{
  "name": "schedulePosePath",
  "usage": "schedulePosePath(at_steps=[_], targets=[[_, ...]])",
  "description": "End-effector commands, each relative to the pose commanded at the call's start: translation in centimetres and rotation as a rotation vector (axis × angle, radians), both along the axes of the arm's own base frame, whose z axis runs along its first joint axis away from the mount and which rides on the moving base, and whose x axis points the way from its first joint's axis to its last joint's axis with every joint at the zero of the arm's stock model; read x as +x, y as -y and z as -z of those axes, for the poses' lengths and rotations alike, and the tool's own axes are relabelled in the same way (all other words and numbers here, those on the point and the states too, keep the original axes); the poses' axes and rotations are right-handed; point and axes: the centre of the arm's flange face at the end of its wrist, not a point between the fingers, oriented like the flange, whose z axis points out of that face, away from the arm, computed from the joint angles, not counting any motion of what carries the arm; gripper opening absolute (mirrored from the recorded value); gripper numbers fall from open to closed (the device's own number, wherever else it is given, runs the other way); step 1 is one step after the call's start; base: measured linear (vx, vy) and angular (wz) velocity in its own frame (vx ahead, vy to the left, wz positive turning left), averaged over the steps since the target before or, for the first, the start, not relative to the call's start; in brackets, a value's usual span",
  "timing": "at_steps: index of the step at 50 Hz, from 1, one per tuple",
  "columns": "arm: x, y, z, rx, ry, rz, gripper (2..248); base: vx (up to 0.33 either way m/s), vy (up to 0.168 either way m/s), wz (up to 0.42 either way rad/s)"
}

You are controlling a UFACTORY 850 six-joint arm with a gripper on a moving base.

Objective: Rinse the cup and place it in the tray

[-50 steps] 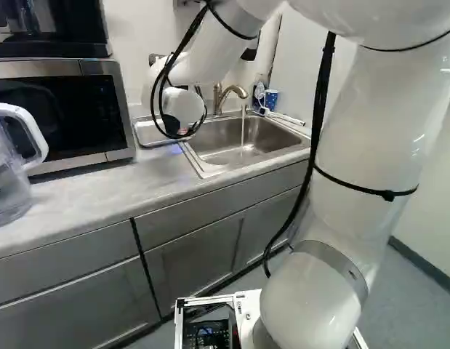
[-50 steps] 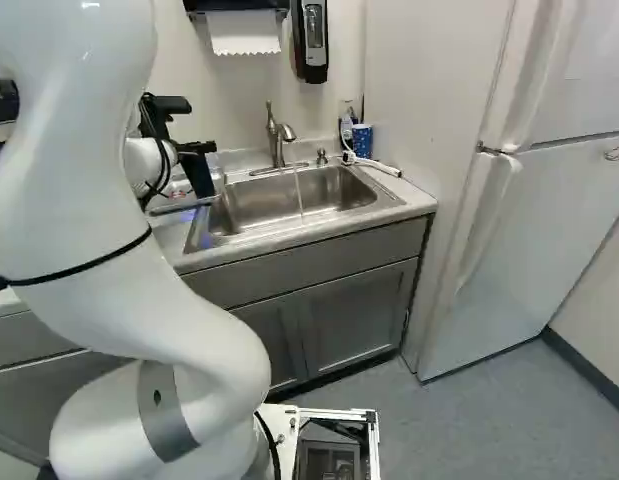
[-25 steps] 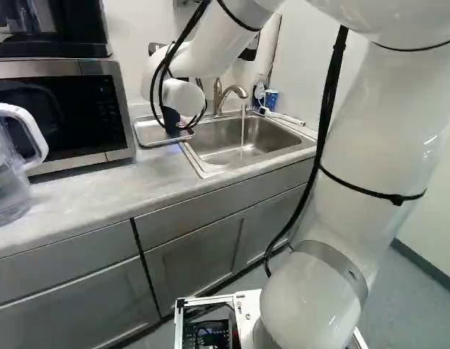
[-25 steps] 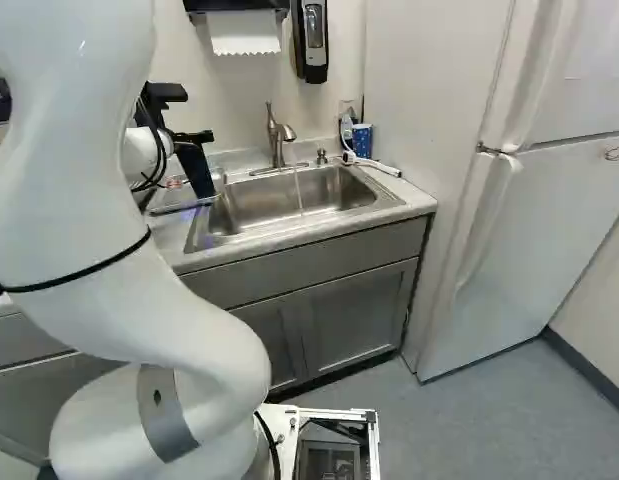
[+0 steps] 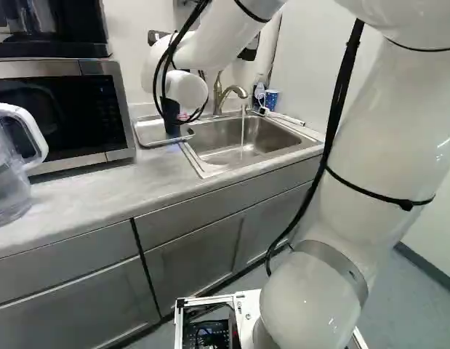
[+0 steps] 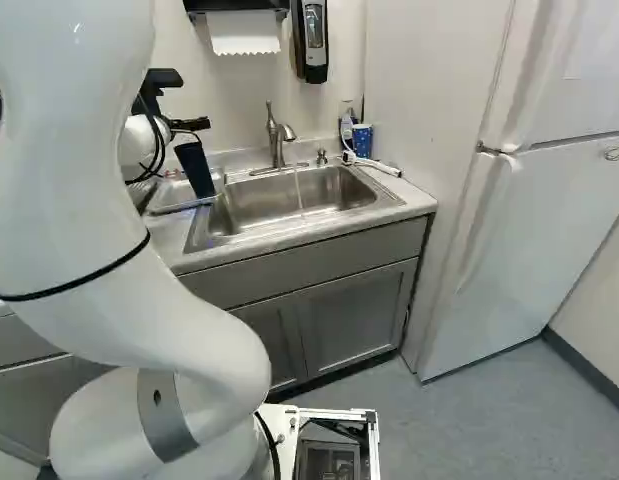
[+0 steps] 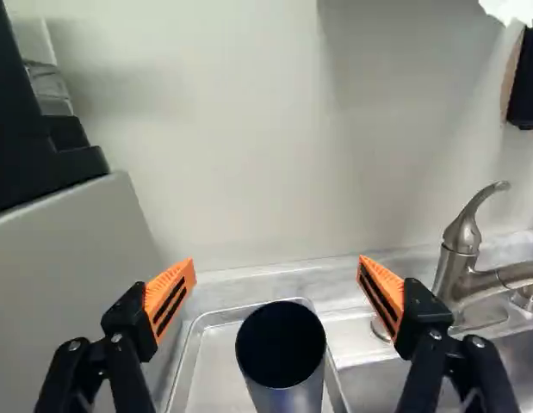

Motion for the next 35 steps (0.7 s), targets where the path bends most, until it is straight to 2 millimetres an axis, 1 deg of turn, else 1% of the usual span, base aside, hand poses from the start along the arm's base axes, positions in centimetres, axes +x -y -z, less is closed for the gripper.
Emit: schedulePosePath(at_steps=[4, 14, 35], targets=[[0.0, 0.4, -0.5, 0.000, 0.010, 0.002, 247, 0.000, 0.000, 0.000], [0.2, 1.4, -0.7, -0.004, 0.018, 0.016, 247, 0.000, 0.000, 0.000], [0.8, 3.5, -2.9, -0.014, 0.063, 0.033, 247, 0.000, 0.000, 0.000]])
